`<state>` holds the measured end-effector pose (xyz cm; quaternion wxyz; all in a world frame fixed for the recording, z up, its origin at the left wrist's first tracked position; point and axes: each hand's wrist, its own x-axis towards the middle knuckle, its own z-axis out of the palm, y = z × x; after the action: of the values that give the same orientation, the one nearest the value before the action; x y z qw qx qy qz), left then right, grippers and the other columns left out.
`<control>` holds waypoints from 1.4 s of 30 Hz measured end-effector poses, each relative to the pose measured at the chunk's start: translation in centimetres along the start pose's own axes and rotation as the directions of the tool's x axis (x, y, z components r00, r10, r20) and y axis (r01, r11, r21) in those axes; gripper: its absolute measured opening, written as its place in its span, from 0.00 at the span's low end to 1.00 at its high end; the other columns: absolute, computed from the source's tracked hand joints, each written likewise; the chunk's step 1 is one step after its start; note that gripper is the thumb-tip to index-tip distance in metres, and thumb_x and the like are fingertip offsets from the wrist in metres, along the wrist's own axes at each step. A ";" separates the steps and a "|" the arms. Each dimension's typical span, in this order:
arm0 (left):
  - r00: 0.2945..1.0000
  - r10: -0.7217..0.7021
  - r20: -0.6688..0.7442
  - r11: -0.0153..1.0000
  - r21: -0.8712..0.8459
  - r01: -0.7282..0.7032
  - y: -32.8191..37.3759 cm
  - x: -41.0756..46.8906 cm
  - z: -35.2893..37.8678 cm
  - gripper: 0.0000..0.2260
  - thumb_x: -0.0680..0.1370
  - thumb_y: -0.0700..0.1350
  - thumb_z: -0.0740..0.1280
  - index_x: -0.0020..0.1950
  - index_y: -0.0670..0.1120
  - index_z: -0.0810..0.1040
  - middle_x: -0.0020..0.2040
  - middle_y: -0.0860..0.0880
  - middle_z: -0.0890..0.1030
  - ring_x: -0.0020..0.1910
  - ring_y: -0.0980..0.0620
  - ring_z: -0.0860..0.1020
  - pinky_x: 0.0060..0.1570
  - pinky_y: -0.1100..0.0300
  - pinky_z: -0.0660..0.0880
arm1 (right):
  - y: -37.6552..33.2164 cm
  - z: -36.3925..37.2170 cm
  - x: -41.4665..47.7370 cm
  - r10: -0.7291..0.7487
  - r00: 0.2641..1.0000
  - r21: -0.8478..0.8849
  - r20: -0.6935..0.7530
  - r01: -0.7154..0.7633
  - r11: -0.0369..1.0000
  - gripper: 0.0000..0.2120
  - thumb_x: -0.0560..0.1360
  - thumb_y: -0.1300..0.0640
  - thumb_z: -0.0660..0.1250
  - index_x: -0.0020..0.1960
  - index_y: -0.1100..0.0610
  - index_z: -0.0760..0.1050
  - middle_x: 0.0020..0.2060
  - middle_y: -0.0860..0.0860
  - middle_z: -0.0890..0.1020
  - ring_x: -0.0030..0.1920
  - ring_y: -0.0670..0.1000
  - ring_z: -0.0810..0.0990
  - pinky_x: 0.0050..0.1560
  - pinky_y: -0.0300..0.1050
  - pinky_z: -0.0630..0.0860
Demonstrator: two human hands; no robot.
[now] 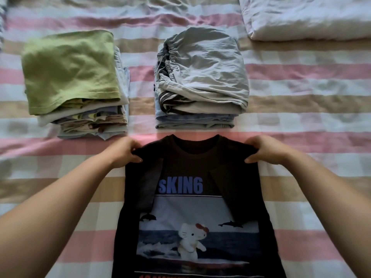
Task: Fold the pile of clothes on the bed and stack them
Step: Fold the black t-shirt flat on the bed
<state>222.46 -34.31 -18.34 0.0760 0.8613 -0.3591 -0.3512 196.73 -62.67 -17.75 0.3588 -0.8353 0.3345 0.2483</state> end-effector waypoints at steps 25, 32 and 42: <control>0.775 0.237 -0.585 0.948 -0.037 -0.317 1.5 -8.2 2.8 0.06 0.65 0.32 0.74 0.38 0.38 0.80 0.35 0.49 0.74 0.34 0.45 0.74 0.36 0.59 0.67 | -1.5 3.8 -7.3 -0.329 0.755 -0.200 -0.568 0.261 0.944 0.08 0.64 0.67 0.75 0.40 0.64 0.79 0.35 0.57 0.78 0.38 0.57 0.75 0.38 0.43 0.64; 0.740 0.316 -0.594 0.927 0.028 -0.373 0.4 -18.7 6.5 0.08 0.71 0.42 0.69 0.39 0.38 0.81 0.36 0.45 0.79 0.39 0.51 0.72 0.39 0.58 0.70 | 1.0 8.8 -16.7 -0.385 0.695 -0.176 -0.607 0.355 0.918 0.04 0.65 0.68 0.73 0.37 0.64 0.79 0.32 0.50 0.74 0.33 0.55 0.73 0.35 0.43 0.66; 0.831 0.307 -0.464 0.949 0.080 -0.305 -2.1 -24.9 16.6 0.04 0.68 0.38 0.68 0.37 0.39 0.82 0.35 0.46 0.80 0.38 0.52 0.74 0.37 0.57 0.72 | 6.4 20.0 -21.5 -0.519 0.654 -0.386 -0.551 0.352 0.853 0.12 0.73 0.61 0.61 0.35 0.61 0.80 0.32 0.53 0.79 0.33 0.55 0.77 0.37 0.42 0.71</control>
<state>200.43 -14.02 -17.76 0.2147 0.8521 -0.4633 -0.1145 174.44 -42.50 -18.81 0.1672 -0.9616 0.1905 -0.1048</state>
